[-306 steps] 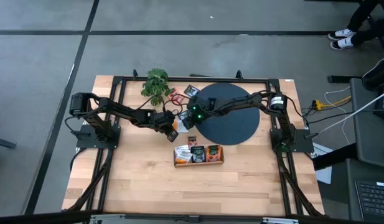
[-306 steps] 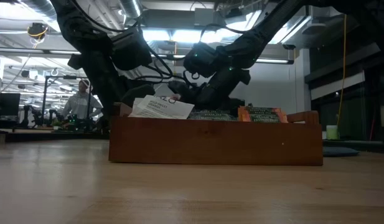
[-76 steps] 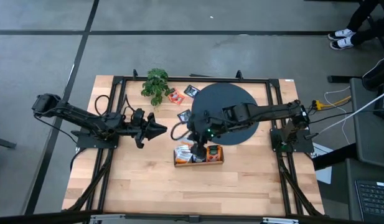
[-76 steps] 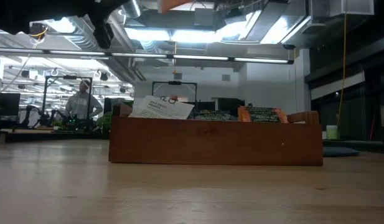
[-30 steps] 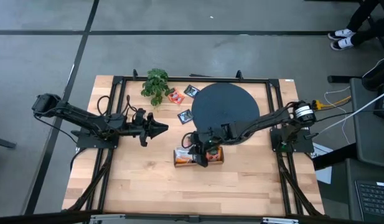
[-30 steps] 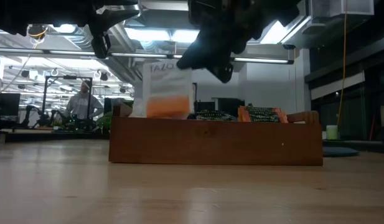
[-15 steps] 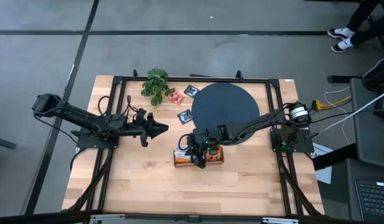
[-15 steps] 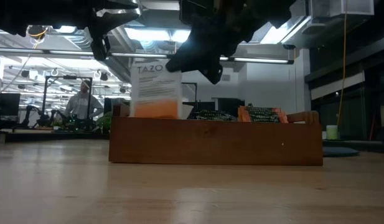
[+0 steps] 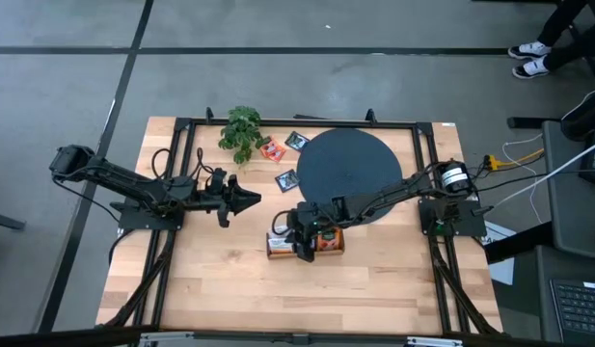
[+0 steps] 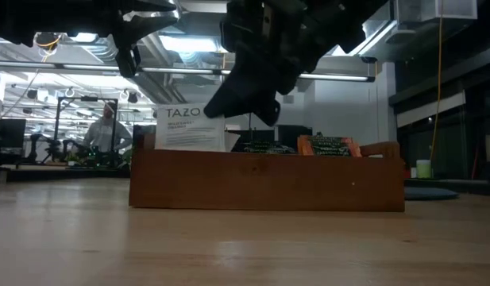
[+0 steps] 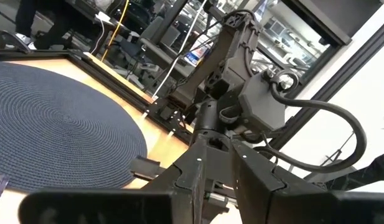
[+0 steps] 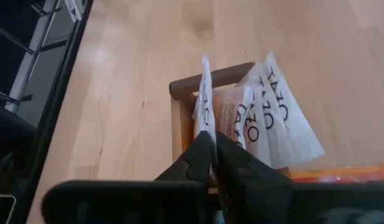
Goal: Pick & Place Tea
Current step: Put the white tea bag into the left section of the wooden organizer, then adjust the white tea bags in the wooden organizer
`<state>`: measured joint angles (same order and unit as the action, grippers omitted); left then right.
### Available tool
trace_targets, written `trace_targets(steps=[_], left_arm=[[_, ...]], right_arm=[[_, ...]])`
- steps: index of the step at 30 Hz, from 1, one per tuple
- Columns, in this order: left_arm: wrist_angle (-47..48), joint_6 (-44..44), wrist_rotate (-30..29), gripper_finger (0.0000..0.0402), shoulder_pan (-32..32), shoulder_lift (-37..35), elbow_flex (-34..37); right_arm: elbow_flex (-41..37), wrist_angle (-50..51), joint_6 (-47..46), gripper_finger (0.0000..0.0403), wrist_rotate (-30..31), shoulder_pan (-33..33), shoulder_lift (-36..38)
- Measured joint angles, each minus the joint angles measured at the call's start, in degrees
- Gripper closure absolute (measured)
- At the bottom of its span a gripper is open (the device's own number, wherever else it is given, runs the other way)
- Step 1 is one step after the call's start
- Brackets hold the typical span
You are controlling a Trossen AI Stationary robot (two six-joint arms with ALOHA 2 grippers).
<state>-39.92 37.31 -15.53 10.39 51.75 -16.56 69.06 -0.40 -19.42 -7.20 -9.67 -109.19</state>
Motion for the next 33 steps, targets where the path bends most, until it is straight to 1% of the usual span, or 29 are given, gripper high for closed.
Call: trace_targets(steps=[5,15,22,26,28,30,33], left_arm=[[0.00,-0.06,0.00,0.0334,0.00,0.00,0.00],[0.02,-0.56,0.00,0.0334,0.00,0.00,0.00],[0.07,-0.57,0.02,0.0334,0.00,0.00,0.00],[0.26,-0.57,0.06,0.0334,0.00,-0.01,0.00],[0.42,-0.58,0.07,0.0334,0.00,0.00,0.00],[0.85,-0.56,0.09,0.0334,0.00,-0.01,0.00],[1.71,-0.58,0.16,0.0334,0.00,0.00,0.00]], right_arm=[[0.00,1.00,-3.00,0.0364,0.04,0.00,0.00],[0.00,2.19,-6.22,0.0306,0.00,0.72,0.25],[-0.02,2.24,-7.56,0.0293,-0.24,2.72,3.16],[0.00,5.41,-10.08,0.0295,0.07,3.29,6.36],[0.00,8.99,-12.45,0.0305,0.04,3.30,7.33],[0.00,11.63,-14.64,0.0326,-0.33,2.93,7.77],[0.00,12.80,-16.15,0.0378,-1.32,1.26,7.79]])
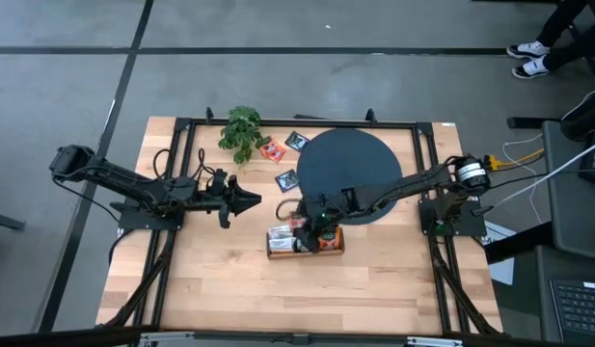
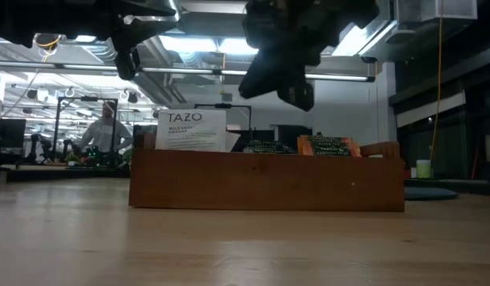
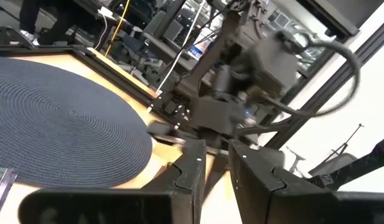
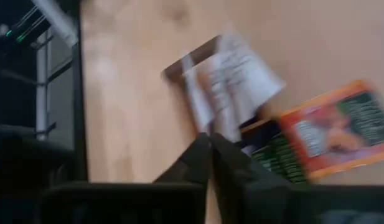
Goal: Pick & Place Tea
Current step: Adjust the white tea bags in the wooden organizer
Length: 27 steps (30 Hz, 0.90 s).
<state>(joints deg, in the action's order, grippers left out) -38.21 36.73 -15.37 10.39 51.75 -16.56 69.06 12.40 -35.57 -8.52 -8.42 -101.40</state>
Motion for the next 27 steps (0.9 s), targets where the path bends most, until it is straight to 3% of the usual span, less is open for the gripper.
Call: trace_targets(steps=[7,27], left_arm=[[0.95,0.02,0.00,0.0334,0.00,-0.02,0.00],[2.22,0.02,-0.07,0.0334,0.00,-0.02,0.00]], right_arm=[[-0.02,2.33,-3.23,0.0398,1.40,-1.98,-0.79],[-0.02,0.49,-7.55,0.0401,1.34,-1.69,-5.40]])
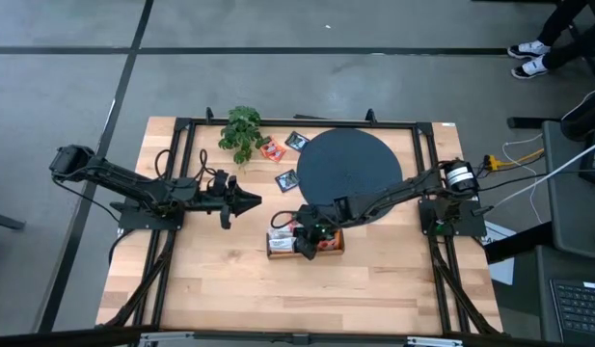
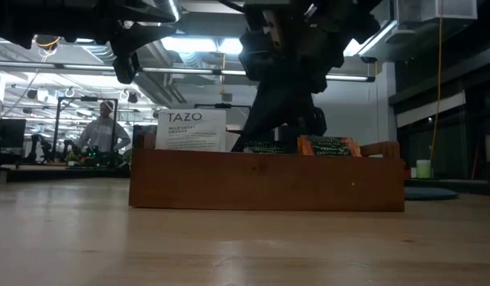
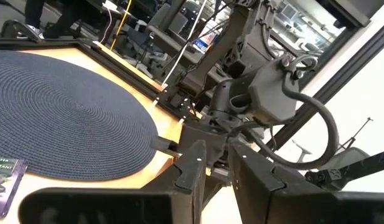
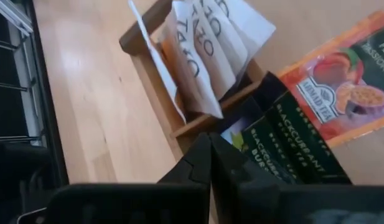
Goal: Pick & Place Tea
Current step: Adjust the white tea bags in the wooden organizer
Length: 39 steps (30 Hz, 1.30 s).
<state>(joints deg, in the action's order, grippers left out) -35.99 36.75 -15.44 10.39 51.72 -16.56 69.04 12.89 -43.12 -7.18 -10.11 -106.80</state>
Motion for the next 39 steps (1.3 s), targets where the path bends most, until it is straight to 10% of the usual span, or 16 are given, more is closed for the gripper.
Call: trace_targets(steps=[20,39], left_arm=[[0.26,0.00,0.09,0.0334,0.02,0.01,0.00],[0.33,-0.70,0.09,0.0334,0.00,0.02,0.00]], right_arm=[[0.03,-9.12,-0.70,0.0400,0.62,2.62,-0.03],[2.84,5.03,-5.77,0.0399,2.50,2.75,-0.03]])
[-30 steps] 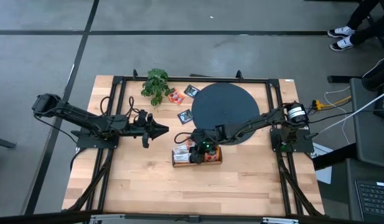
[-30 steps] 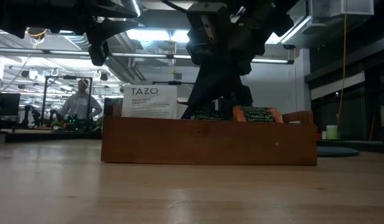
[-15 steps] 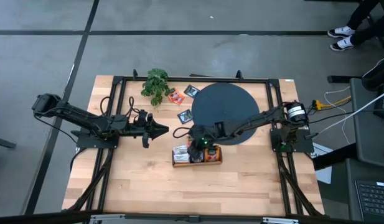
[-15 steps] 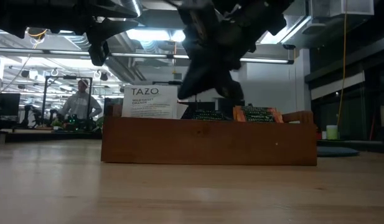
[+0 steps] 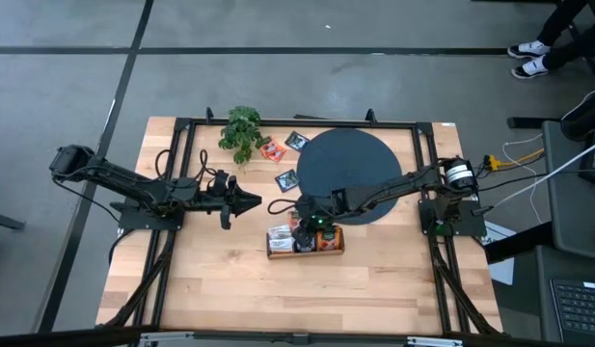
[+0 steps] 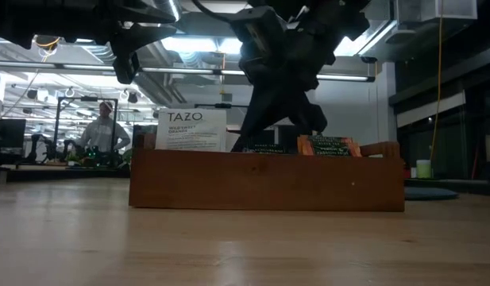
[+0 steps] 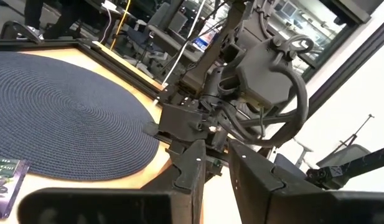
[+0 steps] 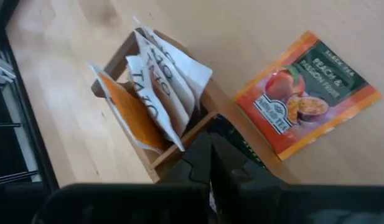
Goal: Pick & Place Tea
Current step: Adjust the white tea bags in the wooden organizer
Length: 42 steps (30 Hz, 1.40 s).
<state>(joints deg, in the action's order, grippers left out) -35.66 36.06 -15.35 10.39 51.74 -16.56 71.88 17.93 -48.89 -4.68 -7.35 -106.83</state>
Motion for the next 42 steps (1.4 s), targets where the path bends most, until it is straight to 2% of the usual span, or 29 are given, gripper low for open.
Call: trace_targets(steps=[5,13,22,31,42], left_arm=[[0.00,-0.26,-0.02,0.0334,0.00,-0.02,0.00],[0.28,-0.24,0.00,0.0334,0.00,-0.02,0.00],[1.22,0.02,0.00,0.0334,0.02,-0.02,0.00],[1.35,0.22,0.00,0.0334,0.02,-0.02,0.00],[1.68,0.24,0.00,0.0334,0.02,-0.02,0.00]], right_arm=[[0.00,-1.55,-0.26,0.0400,-0.05,-0.71,0.00],[0.04,-4.68,0.94,0.0400,-5.98,-3.03,0.00],[0.04,0.14,-1.85,0.0401,-2.24,-3.60,0.00],[0.07,-2.08,-1.92,0.0402,-5.28,-3.21,-3.82],[0.75,-2.43,-1.32,0.0402,-2.27,-2.58,-4.15]])
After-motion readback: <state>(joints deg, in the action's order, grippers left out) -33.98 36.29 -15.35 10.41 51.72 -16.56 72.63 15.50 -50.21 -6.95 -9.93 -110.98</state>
